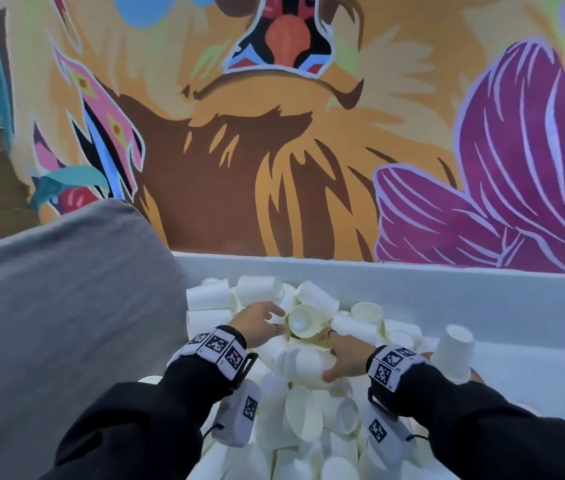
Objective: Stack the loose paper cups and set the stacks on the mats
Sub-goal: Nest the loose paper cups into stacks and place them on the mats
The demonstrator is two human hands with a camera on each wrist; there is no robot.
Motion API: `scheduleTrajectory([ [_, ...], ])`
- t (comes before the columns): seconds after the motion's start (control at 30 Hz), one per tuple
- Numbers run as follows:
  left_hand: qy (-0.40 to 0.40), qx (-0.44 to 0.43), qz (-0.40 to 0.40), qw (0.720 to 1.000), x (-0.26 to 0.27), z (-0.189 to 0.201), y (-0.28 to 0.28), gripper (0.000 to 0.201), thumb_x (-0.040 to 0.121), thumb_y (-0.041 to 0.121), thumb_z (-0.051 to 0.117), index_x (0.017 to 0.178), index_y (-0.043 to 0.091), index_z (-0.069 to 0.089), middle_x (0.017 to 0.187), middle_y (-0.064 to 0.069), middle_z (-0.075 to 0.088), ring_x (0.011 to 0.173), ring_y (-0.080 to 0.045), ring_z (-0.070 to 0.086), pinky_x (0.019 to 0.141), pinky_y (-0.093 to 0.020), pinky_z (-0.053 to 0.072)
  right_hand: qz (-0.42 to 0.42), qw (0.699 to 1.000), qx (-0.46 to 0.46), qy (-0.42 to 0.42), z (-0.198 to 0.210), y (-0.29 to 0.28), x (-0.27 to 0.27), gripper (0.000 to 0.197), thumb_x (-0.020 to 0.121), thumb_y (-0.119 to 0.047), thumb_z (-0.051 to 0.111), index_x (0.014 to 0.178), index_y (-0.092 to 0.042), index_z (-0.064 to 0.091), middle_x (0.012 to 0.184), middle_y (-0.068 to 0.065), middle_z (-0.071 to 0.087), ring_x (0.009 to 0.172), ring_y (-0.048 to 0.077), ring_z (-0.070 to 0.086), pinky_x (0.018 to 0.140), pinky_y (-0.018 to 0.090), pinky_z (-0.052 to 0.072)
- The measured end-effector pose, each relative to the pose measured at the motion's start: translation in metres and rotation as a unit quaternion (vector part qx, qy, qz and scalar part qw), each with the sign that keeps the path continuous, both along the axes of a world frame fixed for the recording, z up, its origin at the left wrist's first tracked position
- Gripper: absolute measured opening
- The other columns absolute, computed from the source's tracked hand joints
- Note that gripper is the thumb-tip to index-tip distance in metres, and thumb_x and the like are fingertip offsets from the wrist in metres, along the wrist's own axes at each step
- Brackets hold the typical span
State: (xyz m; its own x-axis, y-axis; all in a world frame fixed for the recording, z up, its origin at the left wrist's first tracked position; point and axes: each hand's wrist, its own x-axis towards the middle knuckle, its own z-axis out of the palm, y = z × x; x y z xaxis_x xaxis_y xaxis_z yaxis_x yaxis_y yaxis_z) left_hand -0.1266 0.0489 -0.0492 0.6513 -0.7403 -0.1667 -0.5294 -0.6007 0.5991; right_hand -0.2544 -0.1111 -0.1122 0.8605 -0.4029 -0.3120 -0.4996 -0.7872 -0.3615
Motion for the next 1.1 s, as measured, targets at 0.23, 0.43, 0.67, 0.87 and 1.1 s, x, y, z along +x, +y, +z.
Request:
scheduleTrajectory([
  [0.23,0.012,-0.008,-0.021,1.0,0.002,-0.001,-0.001,0.04,0.088,0.03,0.062,0.126,0.028,0.052,0.135,-0.002,0.05,0.122,-0.018,0.048,0.103,-0.031,0.038,-0.005,0.999,0.002,-0.04,-0.004,0.006,0.007,0.081,0.073,-0.031,0.076,0.138,-0.018,0.031,0.118,0.005,0.053,0.109,0.023,0.054,0.09,0.03,0.046],
  [0.43,0.004,0.003,-0.062,0.998,0.004,0.0,-0.001,0.076,0.078,0.022,0.075,0.14,0.029,0.034,0.142,0.0,0.04,0.129,-0.019,0.041,0.101,-0.03,0.037,0.001,0.985,0.064,-0.163,0.043,0.003,0.012,0.064,0.08,-0.024,0.072,0.132,-0.017,0.035,0.106,0.0,0.047,0.074,0.005,0.048,0.063,0.013,0.037],
  [0.67,-0.04,-0.039,-0.09,0.994,0.006,0.01,-0.008,0.077,0.066,0.017,0.083,0.131,0.021,0.042,0.121,-0.001,0.054,0.109,-0.02,0.051,0.09,-0.032,0.043,-0.017,0.935,0.266,-0.234,0.088,-0.007,0.012,0.04,0.087,-0.02,0.065,0.122,-0.023,0.045,0.103,-0.001,0.051,0.088,0.016,0.055,0.071,0.023,0.047],
  [0.87,-0.041,-0.056,-0.046,0.997,0.012,0.016,-0.006,0.069,0.068,0.026,0.082,0.126,0.019,0.044,0.11,0.001,0.057,0.097,-0.018,0.054,0.082,-0.03,0.045,-0.092,0.95,0.2,-0.222,0.078,-0.042,0.016,0.037,0.092,-0.042,0.054,0.12,-0.018,0.047,0.112,0.004,0.056,0.096,0.019,0.056,0.074,0.025,0.044],
  [1.1,-0.045,-0.063,0.011,0.997,0.024,0.019,-0.001,0.068,0.07,0.032,0.08,0.126,0.019,0.044,0.103,0.003,0.054,0.095,-0.019,0.053,0.081,-0.029,0.044,-0.081,0.992,-0.095,0.004,0.018,-0.087,0.034,0.063,0.085,-0.028,0.066,0.137,-0.018,0.033,0.136,0.008,0.05,0.127,0.03,0.043,0.102,0.039,0.04],
])
